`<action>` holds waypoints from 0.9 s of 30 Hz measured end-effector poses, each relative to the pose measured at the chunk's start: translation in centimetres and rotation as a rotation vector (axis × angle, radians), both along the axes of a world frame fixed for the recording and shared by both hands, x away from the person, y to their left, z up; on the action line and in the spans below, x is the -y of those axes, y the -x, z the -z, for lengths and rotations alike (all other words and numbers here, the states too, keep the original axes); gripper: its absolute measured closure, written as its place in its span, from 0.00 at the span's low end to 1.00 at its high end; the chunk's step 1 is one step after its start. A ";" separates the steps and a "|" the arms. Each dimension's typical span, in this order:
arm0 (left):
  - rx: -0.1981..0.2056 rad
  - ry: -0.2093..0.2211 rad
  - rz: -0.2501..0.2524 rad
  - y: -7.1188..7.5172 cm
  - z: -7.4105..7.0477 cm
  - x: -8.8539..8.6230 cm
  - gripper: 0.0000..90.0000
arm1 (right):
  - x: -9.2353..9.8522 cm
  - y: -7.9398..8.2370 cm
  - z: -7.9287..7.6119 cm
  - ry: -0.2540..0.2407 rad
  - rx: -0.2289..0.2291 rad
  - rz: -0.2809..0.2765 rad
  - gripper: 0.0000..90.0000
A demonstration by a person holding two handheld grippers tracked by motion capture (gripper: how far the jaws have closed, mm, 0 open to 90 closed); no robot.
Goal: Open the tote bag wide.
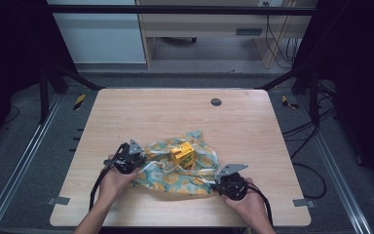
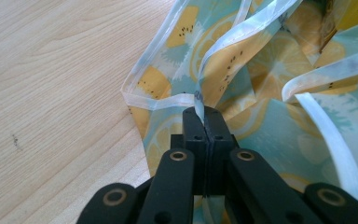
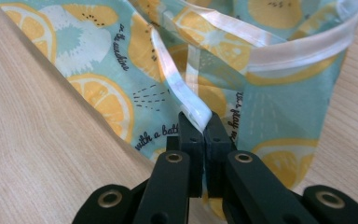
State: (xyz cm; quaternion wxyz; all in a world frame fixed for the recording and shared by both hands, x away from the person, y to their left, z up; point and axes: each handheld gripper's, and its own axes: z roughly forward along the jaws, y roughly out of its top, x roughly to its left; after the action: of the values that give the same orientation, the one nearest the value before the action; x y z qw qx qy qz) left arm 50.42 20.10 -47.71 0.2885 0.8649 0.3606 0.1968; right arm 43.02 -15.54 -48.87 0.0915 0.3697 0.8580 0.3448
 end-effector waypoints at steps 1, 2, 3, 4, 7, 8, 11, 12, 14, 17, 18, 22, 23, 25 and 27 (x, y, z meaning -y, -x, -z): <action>0.003 0.001 -0.004 0.0 0.0 0.0 1.00 | 0.1 0.0 0.0 -0.002 0.000 0.003 0.99; 0.005 0.003 -0.007 -0.1 0.1 0.0 1.00 | 0.1 -0.1 0.0 -0.002 0.001 0.005 0.99; 0.003 0.001 -0.006 -0.1 0.1 -0.1 1.00 | 0.1 -0.1 0.0 -0.001 0.002 0.005 0.99; 0.001 0.000 -0.007 -0.1 0.1 -0.1 1.00 | 0.1 0.0 0.0 -0.002 -0.001 0.006 0.99; -0.001 0.001 -0.007 -0.2 0.2 -0.1 1.00 | 0.1 0.0 0.0 -0.007 0.001 0.002 0.99; -0.001 0.003 -0.007 -0.2 0.2 -0.2 1.00 | 0.1 0.0 0.0 -0.008 0.001 0.005 0.99; -0.002 0.007 -0.003 -0.1 0.1 -0.2 0.99 | 0.2 0.0 0.0 -0.028 0.007 0.005 0.96; 0.008 0.016 -0.003 -0.1 0.0 -0.2 0.98 | 0.2 0.0 -0.1 -0.038 0.014 0.004 0.94; 0.018 0.028 0.001 0.1 -0.2 -0.2 0.93 | 0.1 0.0 -0.2 -0.048 0.024 0.004 0.87; 0.058 0.052 0.002 0.6 -0.9 -0.3 0.77 | -0.1 0.2 -0.8 -0.058 0.064 0.008 0.70; 0.074 0.059 0.003 0.8 -1.2 -0.3 0.72 | -0.1 0.2 -1.0 -0.059 0.076 0.011 0.66; 0.134 0.102 0.008 1.6 -2.9 -0.3 0.54 | -0.3 0.3 -2.5 -0.085 0.138 0.018 0.47; 0.145 0.117 0.012 1.8 -3.3 -0.4 0.49 | -0.3 0.4 -3.0 -0.094 0.157 0.018 0.43; 0.170 0.141 0.012 2.2 -4.3 -0.4 0.41 | -0.3 0.5 -4.0 -0.115 0.201 0.020 0.36; 0.204 0.167 0.012 2.5 -5.3 -0.5 0.35 | -0.2 0.6 -5.2 -0.132 0.237 0.028 0.28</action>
State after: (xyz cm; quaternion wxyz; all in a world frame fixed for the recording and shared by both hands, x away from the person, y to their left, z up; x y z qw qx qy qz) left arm 47.88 20.58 -42.36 0.3960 0.8155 0.3391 0.2513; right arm 42.40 -15.37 -43.68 0.1726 0.3432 0.8115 0.4404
